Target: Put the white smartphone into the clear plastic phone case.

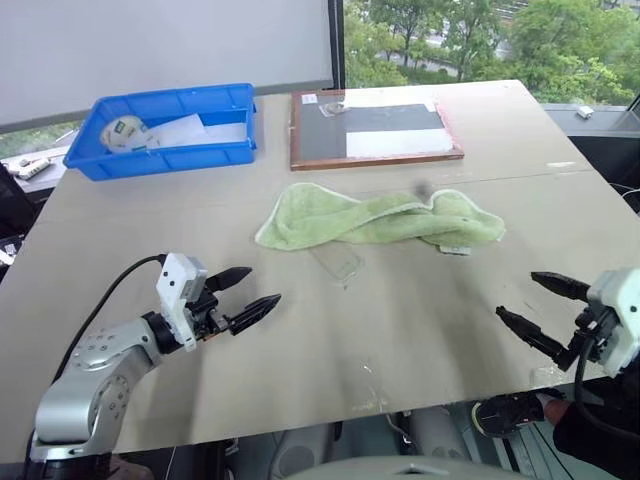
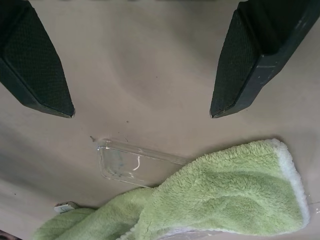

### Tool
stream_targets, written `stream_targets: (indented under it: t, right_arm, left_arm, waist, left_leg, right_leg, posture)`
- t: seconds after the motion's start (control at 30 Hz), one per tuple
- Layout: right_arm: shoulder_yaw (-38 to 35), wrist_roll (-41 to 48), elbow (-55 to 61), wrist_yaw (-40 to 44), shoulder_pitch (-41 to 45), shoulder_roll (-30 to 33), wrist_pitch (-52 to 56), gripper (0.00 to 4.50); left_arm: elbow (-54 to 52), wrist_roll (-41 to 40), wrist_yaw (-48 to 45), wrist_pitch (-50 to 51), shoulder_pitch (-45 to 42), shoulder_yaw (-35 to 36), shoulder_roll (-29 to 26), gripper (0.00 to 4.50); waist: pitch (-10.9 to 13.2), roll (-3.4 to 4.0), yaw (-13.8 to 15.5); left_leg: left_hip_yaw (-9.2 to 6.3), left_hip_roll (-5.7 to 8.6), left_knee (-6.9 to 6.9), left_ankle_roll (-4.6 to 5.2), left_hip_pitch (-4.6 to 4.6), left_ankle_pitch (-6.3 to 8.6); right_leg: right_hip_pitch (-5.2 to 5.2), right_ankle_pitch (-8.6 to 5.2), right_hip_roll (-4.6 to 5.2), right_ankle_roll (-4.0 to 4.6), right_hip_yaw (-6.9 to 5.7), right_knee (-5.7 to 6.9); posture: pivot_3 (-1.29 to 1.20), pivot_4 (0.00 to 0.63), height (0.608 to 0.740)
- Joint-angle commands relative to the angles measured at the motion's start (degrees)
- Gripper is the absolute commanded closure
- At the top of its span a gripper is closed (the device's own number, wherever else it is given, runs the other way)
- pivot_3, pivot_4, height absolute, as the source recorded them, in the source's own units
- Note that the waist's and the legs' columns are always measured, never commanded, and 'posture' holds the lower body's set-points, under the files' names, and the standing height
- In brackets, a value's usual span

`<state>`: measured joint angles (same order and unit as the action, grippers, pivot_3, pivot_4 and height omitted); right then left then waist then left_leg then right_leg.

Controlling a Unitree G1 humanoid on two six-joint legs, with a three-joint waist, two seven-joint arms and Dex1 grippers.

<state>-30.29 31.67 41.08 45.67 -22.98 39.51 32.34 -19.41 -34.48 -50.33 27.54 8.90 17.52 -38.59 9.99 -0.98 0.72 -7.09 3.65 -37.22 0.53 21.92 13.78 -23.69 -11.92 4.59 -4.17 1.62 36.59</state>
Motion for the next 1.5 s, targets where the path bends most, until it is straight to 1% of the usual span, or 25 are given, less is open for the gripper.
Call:
stream_targets:
  t: [0.03, 0.13, 0.23, 0.33, 0.4, 0.5, 0.57, 0.6, 0.7, 0.83, 0.87, 0.9, 0.93, 1.0, 1.03, 1.1, 1.13, 1.17, 1.2, 1.27, 1.37, 1.43, 1.5]
  right_arm:
    - [-0.4, 0.2, 1.5, -1.5, 0.3, -1.4, -2.2, 0.05]
    - [1.1, 1.0, 4.2, -5.0, 3.2, -2.6, -1.7, 0.05]
    - [2.5, 0.8, 5.8, -6.0, 6.1, -1.0, -1.0, 0.05]
    - [1.0, 3.3, 6.0, -6.6, 9.7, 2.2, 2.3, 0.05]
    - [-1.3, 6.3, 5.4, -5.8, 10.9, 5.1, 5.2, 0.05]
    - [-7.5, 12.2, 3.6, -0.9, 10.2, 9.8, 8.3, 0.05]
    - [-9.5, 13.6, 2.9, 0.0, 9.4, 10.8, 8.9, 0.05]
    - [-10.0, 13.1, 2.7, 0.2, 8.8, 10.9, 8.4, 0.05]
    - [-11.4, 11.7, 3.8, 1.3, 5.3, 9.9, 6.6, 0.05]
    - [-12.2, 10.9, 6.2, 1.4, 1.5, 8.4, 5.4, 0.05]
    - [-12.3, 10.5, 6.5, 1.5, 0.6, 8.1, 4.9, 0.0]
    - [-12.5, 10.4, 6.9, 1.4, 0.0, 7.7, 4.6, 0.0]
    - [-12.8, 10.4, 7.1, 1.3, -0.5, 7.5, 4.4, 0.0]
    - [-13.3, 10.2, 7.3, 1.2, -1.1, 7.2, 3.9, 0.0]
    - [-13.4, 10.1, 7.3, 1.2, -1.3, 7.1, 3.6, 0.0]
    - [-13.3, 9.8, 7.1, 1.2, -1.5, 6.9, 3.0, 0.0]
    - [-13.1, 9.6, 7.0, 1.3, -1.5, 6.9, 2.6, 0.0]
    - [-12.7, 9.4, 6.9, 1.2, -1.3, 6.9, 2.3, 0.0]
    - [-12.4, 9.4, 6.8, 1.1, -1.1, 6.9, 2.1, 0.0]
    - [-11.6, 9.6, 6.7, 1.0, -0.5, 6.9, 1.7, 0.0]
    - [-7.9, 9.4, 6.4, 0.7, 1.8, 7.1, 0.9, 0.0]
    - [-4.8, 9.4, 6.1, 0.0, 4.2, 7.0, 0.7, 0.0]
    - [-2.5, 9.3, 5.6, -0.2, 6.1, 6.8, 0.3, 0.0]
  left_arm:
    - [-0.4, -1.7, -0.5, 0.6, -5.8, -0.7, -0.8, 0.0]
    - [0.6, -1.5, 0.4, 3.7, -15.1, -4.9, -0.9, 0.0]
    - [1.3, -0.9, 1.9, 5.8, -22.2, -8.4, 0.5, 0.0]
    - [2.4, 0.9, 1.7, 9.4, -29.3, -14.7, 0.6, 0.0]
    - [5.2, 3.3, 1.1, 9.9, -34.1, -19.1, 1.3, 0.0]
    - [15.6, 10.8, -3.1, 5.2, -43.3, -28.8, 4.5, 0.0]
    - [22.3, 16.5, -5.0, 0.3, -46.3, -33.4, 5.2, 0.0]
    - [25.8, 18.7, -5.2, -2.2, -48.1, -34.9, 6.4, 0.0]
    - [37.6, 24.6, -2.5, -7.3, -55.2, -37.9, 13.0, 0.0]
    - [49.8, 30.7, -1.8, -14.3, -60.0, -40.5, 18.2, 0.0]
    - [52.0, 31.5, -2.2, -15.6, -60.8, -40.7, 19.2, 0.52]
    - [54.0, 31.9, -2.7, -16.4, -61.5, -40.6, 20.2, 0.78]
    - [55.6, 32.3, -3.0, -17.3, -62.1, -40.5, 21.0, 1.2]
    - [57.9, 33.5, -3.2, -19.0, -62.8, -40.1, 21.8, 2.28]
    - [58.8, 34.1, -3.2, -19.8, -63.0, -39.9, 22.0, 2.69]
    - [60.0, 34.7, -3.1, -21.8, -63.0, -39.2, 22.1, 3.68]
    - [59.7, 33.8, -2.4, -22.2, -62.9, -37.6, 22.3, 4.12]
    - [59.0, 32.6, -1.4, -22.2, -62.9, -35.5, 22.5, 4.44]
    - [57.9, 30.7, 0.6, -21.3, -63.3, -32.4, 22.9, 4.44]
    - [54.0, 26.5, 5.2, -16.2, -64.2, -25.5, 22.9, 4.44]
    - [45.9, 25.2, 10.9, -12.2, -62.3, -18.2, 18.2, 4.44]
    - [42.3, 25.3, 14.4, -10.0, -60.6, -14.1, 14.3, 4.44]
    - [39.3, 24.8, 17.8, -7.0, -59.3, -9.9, 10.7, 4.44]
  waist:
    - [0.0, 0.0, 0.0]
    - [0.1, -0.01, 0.8]
    - [0.0, -0.01, 0.4]
    - [0.1, -0.02, -0.3]
    - [0.1, -0.02, -0.3]
    - [0.1, -0.02, 0.4]
    - [0.1, -0.04, 0.5]
    - [0.1, -0.03, 0.2]
    - [0.1, -0.06, 0.2]
    - [0.1, -0.08, 0.1]
    - [0.1, -0.08, 0.0]
    - [0.1, -0.08, 0.0]
    - [0.1, -0.08, 0.0]
    - [0.1, -0.09, 0.1]
    - [0.1, -0.09, 0.1]
    - [0.1, -0.09, 0.1]
    - [0.1, -0.09, 0.1]
    - [0.1, -0.09, 0.1]
    - [0.1, -0.09, 0.1]
    - [0.1, -0.11, 0.0]
    - [0.2, -0.13, -0.5]
    - [0.1, -0.12, -1.4]
    - [0.1, -0.06, -1.6]
  left_leg:
    - [0.0, 0.0, 0.0, 0.0, 0.0, 0.0]
    - [-0.02, 0.02, -0.15, 0.02, 0.19, 0.0]
    - [0.01, 0.02, -0.16, 0.02, 0.1, 0.0]
    - [0.03, 0.04, -0.1, 0.03, 0.1, 0.01]
    - [0.17, 0.05, -0.03, 0.03, 0.14, 0.01]
    - [0.16, 0.09, -0.01, 0.05, 0.24, 0.01]
    - [0.09, 0.13, -0.03, 0.06, 0.31, 0.01]
    - [0.1, 0.11, -0.02, 0.06, 0.33, 0.01]
    - [0.11, 0.1, -0.03, 0.12, 0.46, 0.05]
    - [-0.01, 0.13, -0.12, 0.17, 0.69, 0.07]
    - [0.03, 0.14, -0.12, 0.22, 0.69, 0.11]
    - [0.06, 0.14, -0.12, 0.24, 0.68, 0.12]
    - [0.08, 0.14, -0.12, 0.25, 0.69, 0.12]
    - [0.08, 0.14, -0.12, 0.26, 0.69, 0.13]
    - [0.07, 0.14, -0.13, 0.26, 0.69, 0.13]
    - [0.03, 0.14, -0.15, 0.26, 0.69, 0.13]
    - [0.03, 0.14, -0.15, 0.26, 0.69, 0.13]
    - [0.04, 0.13, -0.15, 0.26, 0.69, 0.13]
    - [0.03, 0.13, -0.17, 0.26, 0.69, 0.13]
    - [0.0, 0.12, -0.19, 0.26, 0.7, 0.13]
    - [0.0, 0.1, -0.2, 0.26, 0.7, 0.13]
    - [-0.05, 0.06, -0.17, 0.25, 0.69, 0.12]
    - [-0.12, 0.05, -0.1, 0.24, 0.59, 0.12]
  right_leg:
    - [0.0, 0.0, 0.0, 0.0, 0.0, -0.01]
    - [0.0, 0.01, -0.01, 0.0, -0.36, -0.04]
    - [0.07, 0.03, 0.03, -0.02, -0.29, -0.01]
    - [0.04, 0.02, 0.03, -0.03, -0.18, -0.04]
    - [0.01, 0.14, 0.01, -0.23, -0.17, -0.12]
    - [0.03, 0.16, 0.01, -0.23, -0.33, -0.24]
    - [0.08, 0.17, 0.0, -0.22, -0.44, -0.34]
    - [0.07, 0.18, -0.01, -0.22, -0.44, -0.42]
    - [0.0, 0.21, 0.01, -0.18, -0.43, -0.5]
    - [-0.02, 0.39, 0.04, -0.17, -0.56, -0.7]
    - [-0.03, 0.39, 0.06, -0.17, -0.53, -0.72]
    - [-0.04, 0.39, 0.07, -0.17, -0.51, -0.72]
    - [-0.05, 0.39, 0.07, -0.18, -0.49, -0.72]
    - [-0.06, 0.36, 0.07, -0.24, -0.5, -0.72]
    - [-0.06, 0.28, 0.07, -0.37, -0.5, -0.72]
    - [-0.05, 0.29, 0.07, -0.44, -0.54, -0.71]
    - [-0.05, 0.3, 0.07, -0.47, -0.53, -0.71]
    - [-0.04, 0.3, 0.07, -0.48, -0.53, -0.71]
    - [-0.05, 0.31, 0.07, -0.5, -0.53, -0.7]
    - [-0.05, 0.32, 0.07, -0.52, -0.53, -0.7]
    - [-0.07, 0.33, 0.05, -0.52, -0.53, -0.69]
    - [-0.13, 0.34, 0.01, -0.5, -0.48, -0.66]
    - [-0.14, 0.44, 0.01, -0.34, -0.34, -0.64]
  posture:
    - [0.0, 0.15, 0.74]
    - [0.0, 0.15, 0.74]
    - [0.0, 0.15, 0.74]
    - [0.0, 0.15, 0.74]
    - [0.0, 0.15, 0.74]
    - [0.0, 0.15, 0.74]
    - [0.0, 0.15, 0.74]
    - [0.0, 0.15, 0.74]
    - [0.0, 0.15, 0.74]
    - [0.0, 0.15, 0.74]
    - [0.0, 0.15, 0.74]
    - [0.0, 0.15, 0.74]
    - [0.0, 0.15, 0.74]
    - [0.0, 0.15, 0.74]
    - [0.0, 0.15, 0.74]
    - [0.0, 0.15, 0.74]
    - [0.0, 0.15, 0.74]
    - [0.0, 0.15, 0.74]
    - [0.0, 0.15, 0.74]
    - [0.0, 0.15, 0.74]
    - [0.0, 0.15, 0.74]
    - [0.0, 0.15, 0.74]
    - [0.0, 0.15, 0.74]
